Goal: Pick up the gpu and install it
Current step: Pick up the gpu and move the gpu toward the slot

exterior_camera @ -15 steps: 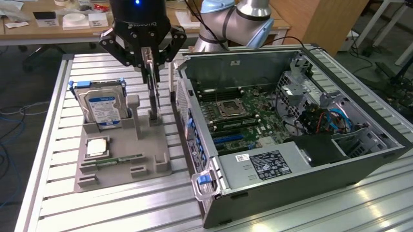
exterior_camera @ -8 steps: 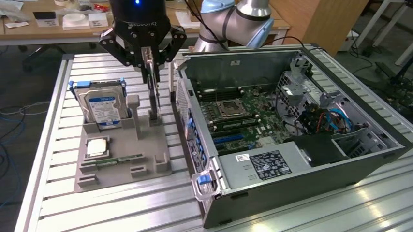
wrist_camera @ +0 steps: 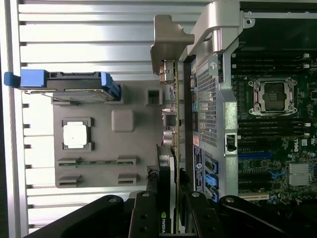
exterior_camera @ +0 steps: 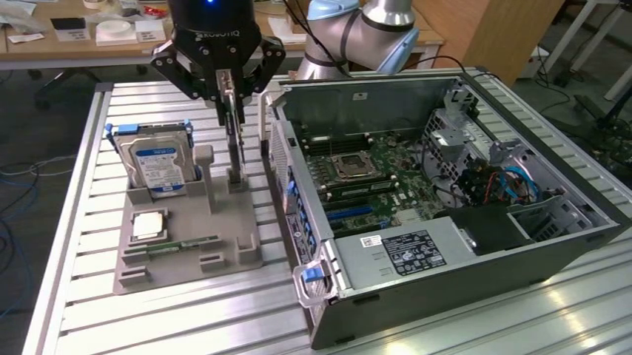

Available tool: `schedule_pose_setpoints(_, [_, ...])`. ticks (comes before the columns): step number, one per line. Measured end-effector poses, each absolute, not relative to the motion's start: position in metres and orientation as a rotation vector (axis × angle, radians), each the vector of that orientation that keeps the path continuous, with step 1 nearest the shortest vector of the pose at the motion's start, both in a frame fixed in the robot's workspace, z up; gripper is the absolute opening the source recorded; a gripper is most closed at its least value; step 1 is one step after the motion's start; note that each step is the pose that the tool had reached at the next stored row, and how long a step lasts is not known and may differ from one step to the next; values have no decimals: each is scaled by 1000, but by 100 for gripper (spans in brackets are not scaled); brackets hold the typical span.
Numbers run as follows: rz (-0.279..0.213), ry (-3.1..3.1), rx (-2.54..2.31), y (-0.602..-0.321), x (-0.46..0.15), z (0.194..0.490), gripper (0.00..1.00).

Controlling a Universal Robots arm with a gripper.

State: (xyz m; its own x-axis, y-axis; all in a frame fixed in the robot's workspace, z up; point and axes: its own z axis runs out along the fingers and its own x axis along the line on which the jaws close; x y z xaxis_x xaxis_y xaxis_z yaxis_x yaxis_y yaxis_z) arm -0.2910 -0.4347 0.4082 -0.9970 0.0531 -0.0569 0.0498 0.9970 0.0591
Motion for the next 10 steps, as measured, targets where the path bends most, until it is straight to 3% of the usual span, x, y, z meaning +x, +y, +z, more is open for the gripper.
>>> schedule_pose_setpoints(10, [89, 3081, 79, -435, -286, 408, 27])
